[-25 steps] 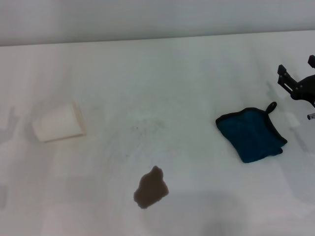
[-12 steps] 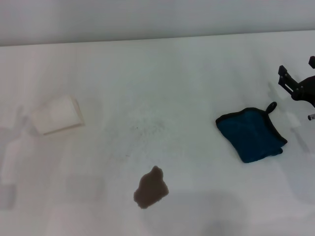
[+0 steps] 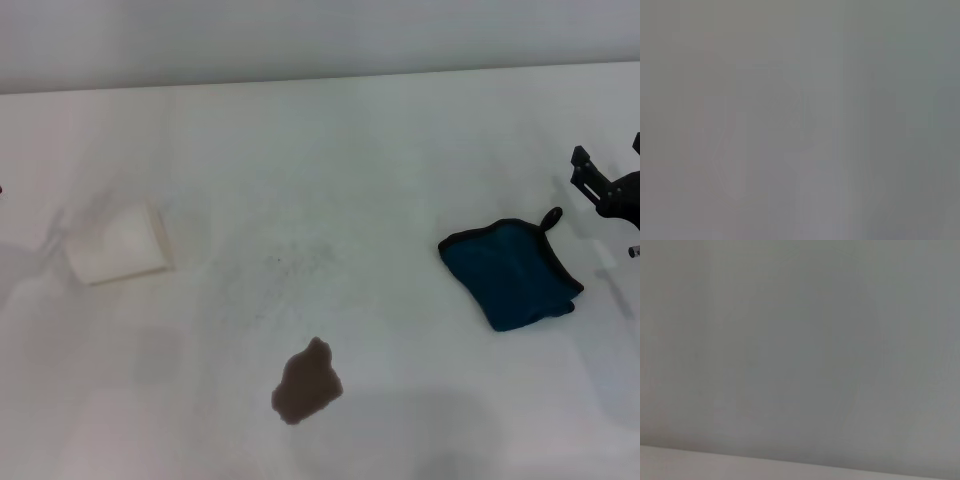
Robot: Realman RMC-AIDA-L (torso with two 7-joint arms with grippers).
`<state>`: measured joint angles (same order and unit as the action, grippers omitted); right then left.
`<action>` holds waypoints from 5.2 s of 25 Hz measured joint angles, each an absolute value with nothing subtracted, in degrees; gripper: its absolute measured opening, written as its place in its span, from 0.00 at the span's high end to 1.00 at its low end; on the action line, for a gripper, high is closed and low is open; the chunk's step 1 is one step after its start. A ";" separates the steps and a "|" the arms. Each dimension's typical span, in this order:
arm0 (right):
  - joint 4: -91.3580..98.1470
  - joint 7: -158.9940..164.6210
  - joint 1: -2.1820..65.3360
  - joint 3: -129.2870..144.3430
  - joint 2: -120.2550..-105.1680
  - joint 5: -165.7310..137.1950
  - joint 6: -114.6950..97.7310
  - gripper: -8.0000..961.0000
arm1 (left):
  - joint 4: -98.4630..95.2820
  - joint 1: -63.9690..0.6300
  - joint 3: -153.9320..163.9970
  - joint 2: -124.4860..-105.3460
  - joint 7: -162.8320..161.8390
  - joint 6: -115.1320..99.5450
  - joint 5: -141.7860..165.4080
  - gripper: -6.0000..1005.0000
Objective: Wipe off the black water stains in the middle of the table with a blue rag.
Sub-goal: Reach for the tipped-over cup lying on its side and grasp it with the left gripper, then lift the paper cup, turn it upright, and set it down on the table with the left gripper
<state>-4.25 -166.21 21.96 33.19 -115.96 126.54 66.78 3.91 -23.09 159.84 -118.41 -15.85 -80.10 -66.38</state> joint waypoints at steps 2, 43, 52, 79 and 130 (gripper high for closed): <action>-4.26 -166.08 21.86 33.19 -115.96 126.51 66.73 0.11 | 9.11 -24.39 159.85 -118.48 -23.88 -81.02 -63.68 0.13; -4.20 -165.23 23.64 30.41 -115.94 126.56 66.26 0.11 | 60.72 -63.23 163.30 -118.73 -56.07 -93.37 14.49 0.13; -5.43 -165.24 23.41 30.41 -116.05 126.38 66.60 0.11 | 51.38 -62.62 163.21 -118.93 -53.32 -89.26 13.73 0.13; -6.35 -165.23 23.20 30.41 -115.90 126.57 70.59 0.11 | 35.13 -59.12 163.12 -118.80 -54.11 -80.00 13.84 0.13; -3.63 -165.21 23.75 30.70 -115.63 126.16 69.30 0.11 | 17.99 -46.86 163.04 -118.91 -42.52 -80.58 -27.02 0.24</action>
<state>-3.63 -165.21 23.75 30.70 -115.63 126.16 69.30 17.99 -46.86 163.04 -118.91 -42.52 -80.58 -27.02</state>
